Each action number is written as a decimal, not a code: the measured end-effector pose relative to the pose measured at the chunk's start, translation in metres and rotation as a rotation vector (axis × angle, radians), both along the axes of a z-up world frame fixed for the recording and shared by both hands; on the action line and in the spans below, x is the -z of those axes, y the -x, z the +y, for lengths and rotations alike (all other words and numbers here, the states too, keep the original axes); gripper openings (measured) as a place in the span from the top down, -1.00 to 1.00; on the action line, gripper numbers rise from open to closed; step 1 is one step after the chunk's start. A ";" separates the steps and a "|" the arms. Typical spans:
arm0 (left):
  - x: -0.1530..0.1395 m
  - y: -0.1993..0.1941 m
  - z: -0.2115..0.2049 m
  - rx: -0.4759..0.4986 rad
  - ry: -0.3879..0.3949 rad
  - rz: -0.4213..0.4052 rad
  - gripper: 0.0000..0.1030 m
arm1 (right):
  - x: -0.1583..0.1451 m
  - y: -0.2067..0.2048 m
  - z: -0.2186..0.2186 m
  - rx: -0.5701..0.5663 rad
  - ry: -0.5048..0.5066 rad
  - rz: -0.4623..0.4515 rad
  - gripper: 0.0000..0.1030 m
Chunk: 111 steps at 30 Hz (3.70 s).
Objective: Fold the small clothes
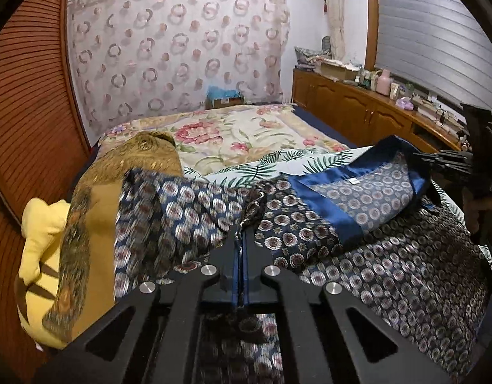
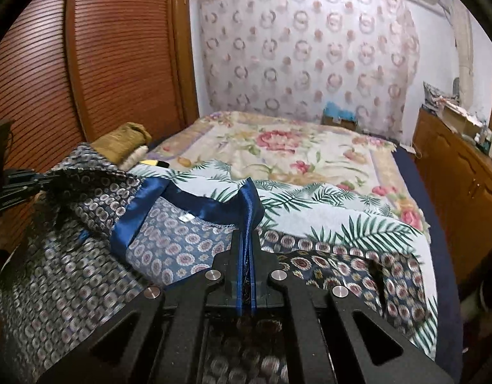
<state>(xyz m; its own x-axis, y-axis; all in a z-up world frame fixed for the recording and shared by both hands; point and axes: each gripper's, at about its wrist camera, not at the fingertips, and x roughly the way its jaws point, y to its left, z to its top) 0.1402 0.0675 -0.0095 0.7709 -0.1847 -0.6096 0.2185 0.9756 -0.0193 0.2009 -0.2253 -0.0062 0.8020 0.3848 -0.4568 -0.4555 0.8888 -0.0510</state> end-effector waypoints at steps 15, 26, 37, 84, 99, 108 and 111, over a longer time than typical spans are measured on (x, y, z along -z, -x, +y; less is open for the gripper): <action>0.016 0.078 0.031 -0.081 0.054 -0.043 0.97 | 0.031 0.116 -0.046 -0.043 0.021 0.084 0.95; 0.028 0.092 0.052 -0.143 0.080 -0.032 0.97 | 0.003 0.165 -0.073 -0.002 0.079 0.080 0.48; 0.031 0.111 0.054 -0.158 0.062 -0.047 0.97 | -0.026 0.159 -0.116 0.114 0.076 0.025 0.18; 0.050 0.119 0.065 -0.173 0.070 -0.005 0.97 | 0.008 0.041 -0.093 0.211 0.292 0.186 0.31; 0.044 0.140 0.075 -0.199 0.099 -0.047 0.97 | -0.009 0.200 -0.152 0.213 -0.003 -0.024 1.00; 0.051 0.150 0.079 -0.213 0.077 -0.029 0.97 | 0.014 0.252 -0.159 0.216 0.073 0.070 0.84; 0.046 0.155 0.081 -0.219 0.072 -0.037 0.97 | -0.002 0.260 -0.157 0.202 0.067 0.070 0.52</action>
<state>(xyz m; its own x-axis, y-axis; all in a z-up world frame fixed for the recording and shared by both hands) -0.0144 0.1482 -0.0555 0.8189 -0.0530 -0.5715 0.0040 0.9962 -0.0866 -0.0594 -0.3828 -0.0041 0.8252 0.1867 -0.5331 -0.2732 0.9580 -0.0875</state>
